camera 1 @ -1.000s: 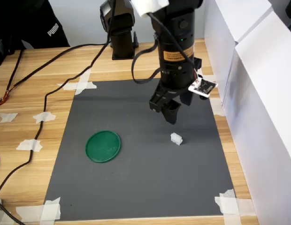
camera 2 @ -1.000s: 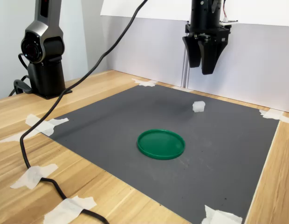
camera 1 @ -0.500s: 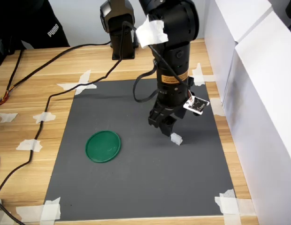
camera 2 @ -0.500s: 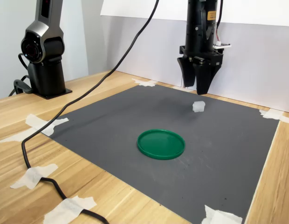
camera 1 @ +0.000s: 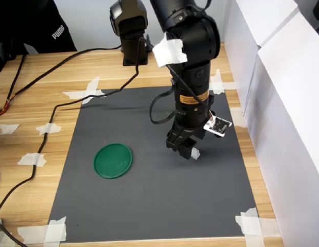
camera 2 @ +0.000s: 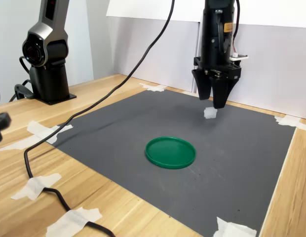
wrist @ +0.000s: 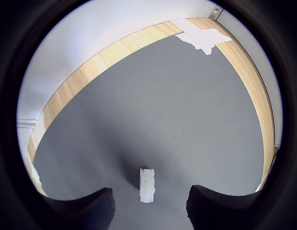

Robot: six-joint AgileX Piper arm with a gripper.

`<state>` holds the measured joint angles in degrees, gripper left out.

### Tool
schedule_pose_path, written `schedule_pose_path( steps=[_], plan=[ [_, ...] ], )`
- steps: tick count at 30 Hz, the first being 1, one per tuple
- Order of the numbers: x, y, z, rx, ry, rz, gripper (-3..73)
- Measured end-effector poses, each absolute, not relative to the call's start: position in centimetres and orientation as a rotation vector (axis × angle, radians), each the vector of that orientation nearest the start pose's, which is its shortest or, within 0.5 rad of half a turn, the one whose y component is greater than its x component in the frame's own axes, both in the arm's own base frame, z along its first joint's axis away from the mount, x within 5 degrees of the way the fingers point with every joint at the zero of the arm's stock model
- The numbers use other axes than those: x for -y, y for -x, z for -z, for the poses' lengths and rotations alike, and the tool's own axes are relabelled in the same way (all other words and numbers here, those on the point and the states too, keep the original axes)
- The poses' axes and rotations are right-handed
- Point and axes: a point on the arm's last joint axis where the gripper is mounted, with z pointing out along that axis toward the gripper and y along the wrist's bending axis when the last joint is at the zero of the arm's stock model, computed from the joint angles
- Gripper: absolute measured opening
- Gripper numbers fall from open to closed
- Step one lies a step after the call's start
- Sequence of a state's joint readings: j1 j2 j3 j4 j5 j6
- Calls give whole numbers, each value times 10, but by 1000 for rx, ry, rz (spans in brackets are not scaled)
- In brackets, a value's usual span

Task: Grasp a white terminal and put it on the green lid.

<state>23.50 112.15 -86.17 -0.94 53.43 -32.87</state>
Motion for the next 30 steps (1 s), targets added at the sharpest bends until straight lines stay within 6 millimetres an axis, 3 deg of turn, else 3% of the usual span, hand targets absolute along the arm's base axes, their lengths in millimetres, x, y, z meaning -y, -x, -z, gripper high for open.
schedule_pose_path(
  steps=[9,30],
  plan=[
    [-180,-370,-204,-2534,1391,51,628],
    [-170,-375,-204,-2568,1317,97,628]
  ],
)
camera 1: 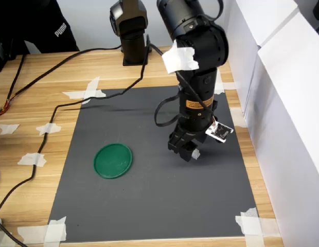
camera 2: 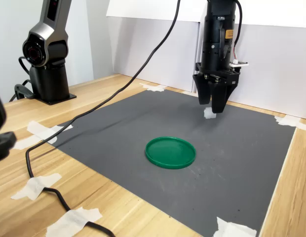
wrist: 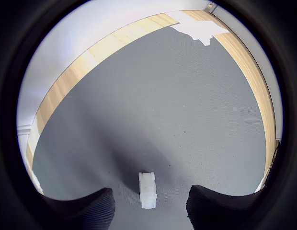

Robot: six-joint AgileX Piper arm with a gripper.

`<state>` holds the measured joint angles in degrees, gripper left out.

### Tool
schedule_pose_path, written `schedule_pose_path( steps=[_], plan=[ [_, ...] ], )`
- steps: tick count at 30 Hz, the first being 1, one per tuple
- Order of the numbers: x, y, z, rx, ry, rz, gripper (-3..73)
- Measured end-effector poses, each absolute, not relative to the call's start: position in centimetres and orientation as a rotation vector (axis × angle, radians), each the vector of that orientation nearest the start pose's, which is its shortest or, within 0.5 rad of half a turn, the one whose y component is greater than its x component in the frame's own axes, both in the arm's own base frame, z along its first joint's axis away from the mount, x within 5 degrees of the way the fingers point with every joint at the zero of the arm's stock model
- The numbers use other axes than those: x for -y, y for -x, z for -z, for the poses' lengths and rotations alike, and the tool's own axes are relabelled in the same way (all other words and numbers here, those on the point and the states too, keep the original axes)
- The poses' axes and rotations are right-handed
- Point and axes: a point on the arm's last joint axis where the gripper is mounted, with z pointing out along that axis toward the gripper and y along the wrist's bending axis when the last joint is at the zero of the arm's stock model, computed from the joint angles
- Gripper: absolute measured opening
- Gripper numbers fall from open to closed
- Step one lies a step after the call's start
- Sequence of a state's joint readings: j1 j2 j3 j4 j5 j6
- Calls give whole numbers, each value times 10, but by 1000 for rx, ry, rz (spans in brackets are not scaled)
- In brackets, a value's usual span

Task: Grasp a white terminal and put it on the green lid.

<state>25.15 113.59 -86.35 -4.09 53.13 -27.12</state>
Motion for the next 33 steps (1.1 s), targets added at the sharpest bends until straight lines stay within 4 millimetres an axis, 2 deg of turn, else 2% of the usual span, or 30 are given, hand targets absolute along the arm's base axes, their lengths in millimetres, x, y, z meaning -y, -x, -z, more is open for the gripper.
schedule_pose_path(
  steps=[11,23,27,33],
  plan=[
    [-173,-378,-190,-2582,1344,76,628],
    [-174,-379,-190,-2579,1308,72,627],
    [-174,-379,-190,-2586,1295,70,605],
    [-174,-379,-190,-2593,1282,69,529]
  ],
)
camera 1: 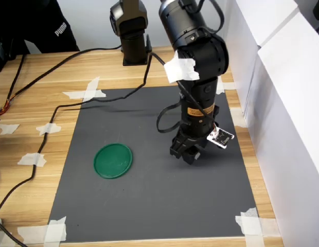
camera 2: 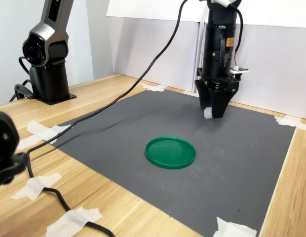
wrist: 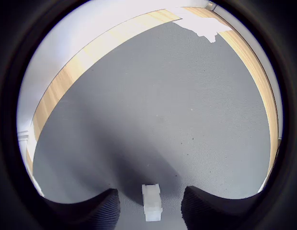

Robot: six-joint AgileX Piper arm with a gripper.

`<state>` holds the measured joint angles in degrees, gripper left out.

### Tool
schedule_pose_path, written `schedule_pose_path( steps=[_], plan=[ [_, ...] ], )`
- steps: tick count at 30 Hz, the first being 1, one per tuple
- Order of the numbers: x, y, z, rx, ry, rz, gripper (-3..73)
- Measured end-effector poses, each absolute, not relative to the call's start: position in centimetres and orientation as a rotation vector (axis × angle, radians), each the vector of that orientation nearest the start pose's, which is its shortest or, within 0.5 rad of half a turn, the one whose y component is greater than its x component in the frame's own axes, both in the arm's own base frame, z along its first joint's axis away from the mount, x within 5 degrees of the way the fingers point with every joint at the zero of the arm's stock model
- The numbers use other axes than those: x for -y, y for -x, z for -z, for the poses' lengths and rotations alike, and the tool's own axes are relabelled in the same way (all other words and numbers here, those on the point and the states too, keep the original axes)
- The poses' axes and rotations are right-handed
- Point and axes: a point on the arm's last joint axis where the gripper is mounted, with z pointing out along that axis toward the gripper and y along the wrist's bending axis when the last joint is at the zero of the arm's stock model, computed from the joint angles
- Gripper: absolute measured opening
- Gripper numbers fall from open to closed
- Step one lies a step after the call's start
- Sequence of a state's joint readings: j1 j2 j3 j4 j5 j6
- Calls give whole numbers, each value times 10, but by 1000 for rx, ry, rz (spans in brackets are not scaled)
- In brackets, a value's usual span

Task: Grasp a white terminal and put it on the green lid.

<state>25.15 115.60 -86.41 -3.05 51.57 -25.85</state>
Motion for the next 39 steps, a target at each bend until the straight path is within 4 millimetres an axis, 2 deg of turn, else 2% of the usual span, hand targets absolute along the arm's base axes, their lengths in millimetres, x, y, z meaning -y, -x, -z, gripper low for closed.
schedule_pose_path(
  steps=[18,27,30,33,39],
  plan=[
    [-174,-379,-180,-2647,1261,59,279],
    [-172,-380,-181,-2644,1256,61,110],
    [-166,-383,-190,-2624,1206,45,100],
    [-154,-385,-209,-2603,1130,13,100],
    [-107,-383,-243,-2648,1010,19,100]
  ],
)
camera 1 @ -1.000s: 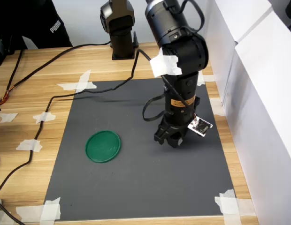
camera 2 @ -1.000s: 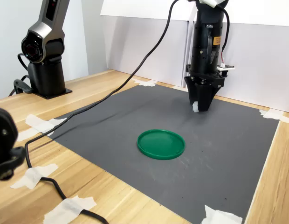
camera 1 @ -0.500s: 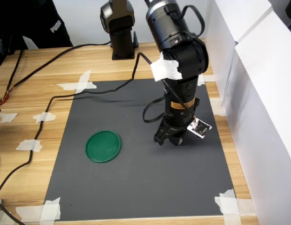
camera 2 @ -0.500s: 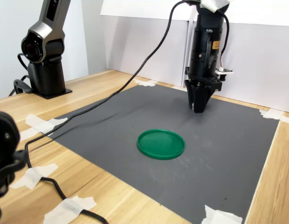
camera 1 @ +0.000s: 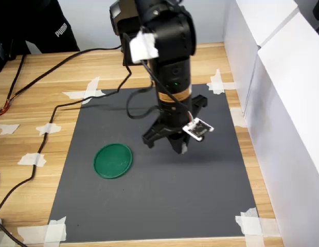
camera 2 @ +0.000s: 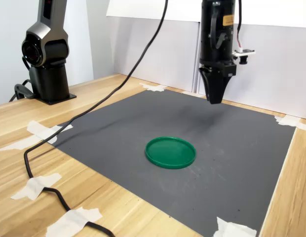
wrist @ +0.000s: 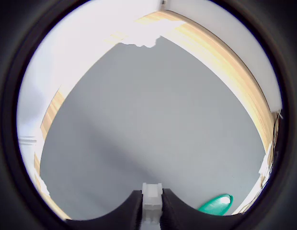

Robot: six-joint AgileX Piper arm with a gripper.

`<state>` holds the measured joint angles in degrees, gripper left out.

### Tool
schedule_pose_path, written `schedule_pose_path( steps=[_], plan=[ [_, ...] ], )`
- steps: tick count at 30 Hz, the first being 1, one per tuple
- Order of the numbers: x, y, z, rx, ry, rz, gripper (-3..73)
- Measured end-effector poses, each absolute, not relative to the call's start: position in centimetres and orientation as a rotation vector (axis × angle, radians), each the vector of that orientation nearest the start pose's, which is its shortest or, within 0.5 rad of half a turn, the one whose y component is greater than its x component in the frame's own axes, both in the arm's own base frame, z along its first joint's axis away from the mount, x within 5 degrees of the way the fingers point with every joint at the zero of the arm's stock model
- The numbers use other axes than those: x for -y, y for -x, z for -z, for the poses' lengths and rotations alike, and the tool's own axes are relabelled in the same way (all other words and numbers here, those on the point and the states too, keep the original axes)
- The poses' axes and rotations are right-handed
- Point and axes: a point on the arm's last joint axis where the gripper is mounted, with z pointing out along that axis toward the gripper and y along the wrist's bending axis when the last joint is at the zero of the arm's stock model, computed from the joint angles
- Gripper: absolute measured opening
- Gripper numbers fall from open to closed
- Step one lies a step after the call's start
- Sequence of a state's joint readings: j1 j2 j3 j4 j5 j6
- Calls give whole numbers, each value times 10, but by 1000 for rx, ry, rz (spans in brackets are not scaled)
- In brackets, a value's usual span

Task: Grasp a white terminal and put it on the green lid.

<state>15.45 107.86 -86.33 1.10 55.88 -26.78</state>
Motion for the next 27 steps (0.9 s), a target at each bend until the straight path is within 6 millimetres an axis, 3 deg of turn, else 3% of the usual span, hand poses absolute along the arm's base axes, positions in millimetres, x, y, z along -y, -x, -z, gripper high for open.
schedule_pose_path(
  steps=[6,14,18,27],
  plan=[
    [-48,-379,-257,-2683,922,77,100],
    [8,-371,-233,-2774,872,212,100],
    [18,-372,-226,-2753,863,235,100],
    [18,-380,-200,-2787,871,197,100]
  ],
)
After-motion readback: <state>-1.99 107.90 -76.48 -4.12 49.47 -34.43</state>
